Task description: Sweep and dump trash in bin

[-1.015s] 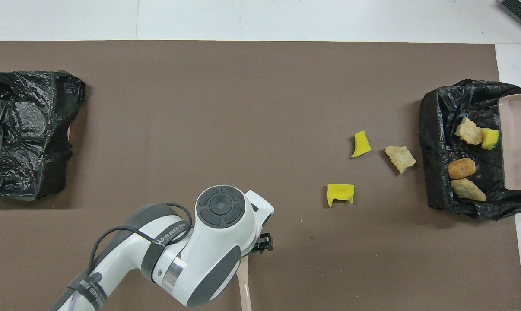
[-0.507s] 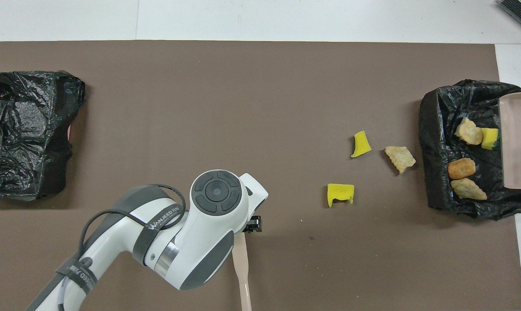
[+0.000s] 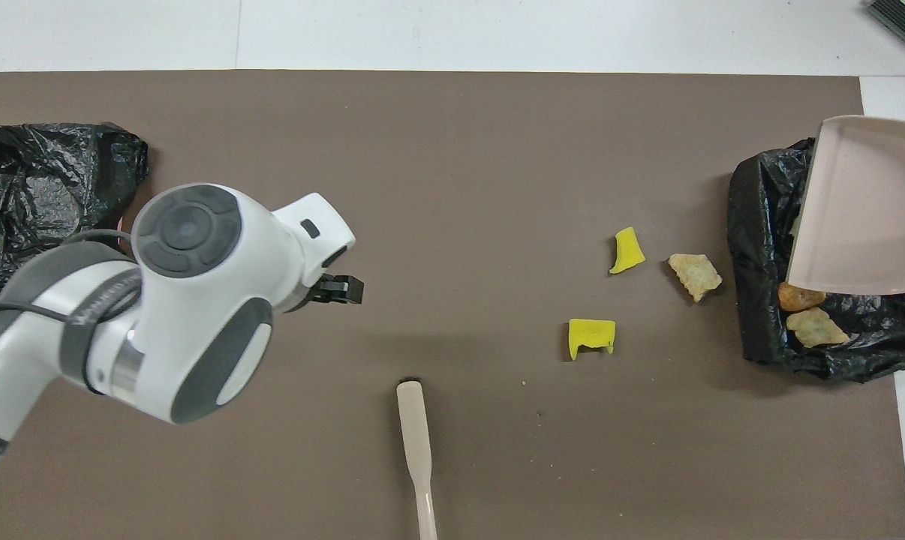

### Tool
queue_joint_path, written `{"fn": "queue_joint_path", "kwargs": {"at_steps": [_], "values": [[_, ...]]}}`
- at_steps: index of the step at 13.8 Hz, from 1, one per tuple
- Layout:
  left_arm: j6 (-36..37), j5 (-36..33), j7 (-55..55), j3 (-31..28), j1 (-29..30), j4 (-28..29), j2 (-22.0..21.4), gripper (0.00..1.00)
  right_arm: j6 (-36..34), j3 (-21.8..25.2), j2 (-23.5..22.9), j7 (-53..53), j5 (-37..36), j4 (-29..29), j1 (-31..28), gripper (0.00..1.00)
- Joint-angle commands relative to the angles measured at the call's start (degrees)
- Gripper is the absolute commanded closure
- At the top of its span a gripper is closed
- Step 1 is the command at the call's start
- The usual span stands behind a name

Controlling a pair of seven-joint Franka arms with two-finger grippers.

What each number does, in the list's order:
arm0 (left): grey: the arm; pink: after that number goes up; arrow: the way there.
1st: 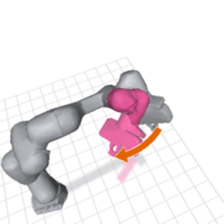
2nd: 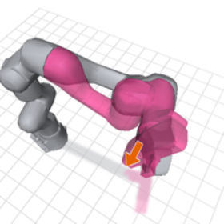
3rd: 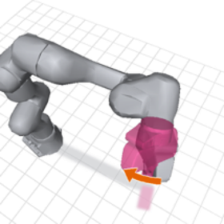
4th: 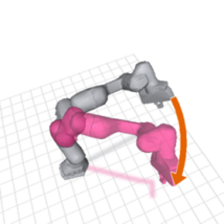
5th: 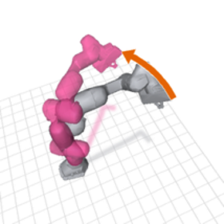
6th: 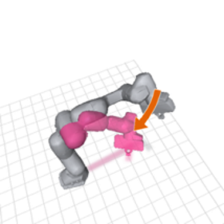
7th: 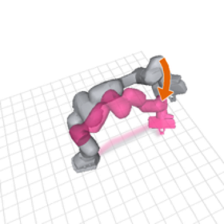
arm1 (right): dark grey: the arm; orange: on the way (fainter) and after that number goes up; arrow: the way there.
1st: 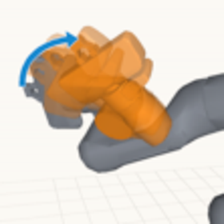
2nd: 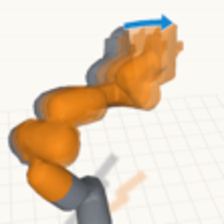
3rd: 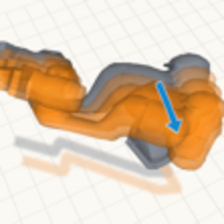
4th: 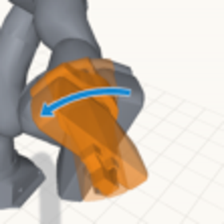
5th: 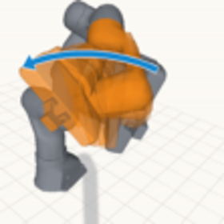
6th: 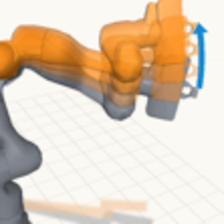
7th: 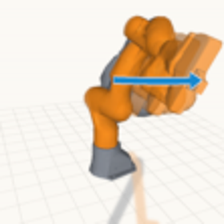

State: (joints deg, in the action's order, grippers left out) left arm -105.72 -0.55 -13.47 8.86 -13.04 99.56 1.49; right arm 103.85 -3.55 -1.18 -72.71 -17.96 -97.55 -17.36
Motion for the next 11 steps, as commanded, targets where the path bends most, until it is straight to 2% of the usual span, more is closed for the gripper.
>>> {"fn": "queue_joint_path", "kwargs": {"at_steps": [1, 4, 7, 11], "values": [[8.66, -0.85, 4.4, 0.46, 3.18, -8.22, 0.26, 0.0, -3.82, -0.4, 2.67, 13.34, 1.78, -2.81, 3.11, 1.0], [15.6, -0.42, 9.06, 0.28, 8.36, -13.06, 0.18, 0.0, -6.11, -0.49, 2.59, 28.62, 9.5, -4.66, 5.84, 1.0], [22.02, 0.2, 12.86, 0.28, 11.18, -18.07, 0.61, 0.0, -6.21, -0.49, 1.97, 43.92, 13.64, -5.01, 11.72, 1.0], [25.65, 1.25, 14.17, 0.28, 13.03, -21.51, 0.97, 0.0, -3.67, -0.49, -1.09, 62.21, 18.56, -4.93, 19.71, 1.0]]}}
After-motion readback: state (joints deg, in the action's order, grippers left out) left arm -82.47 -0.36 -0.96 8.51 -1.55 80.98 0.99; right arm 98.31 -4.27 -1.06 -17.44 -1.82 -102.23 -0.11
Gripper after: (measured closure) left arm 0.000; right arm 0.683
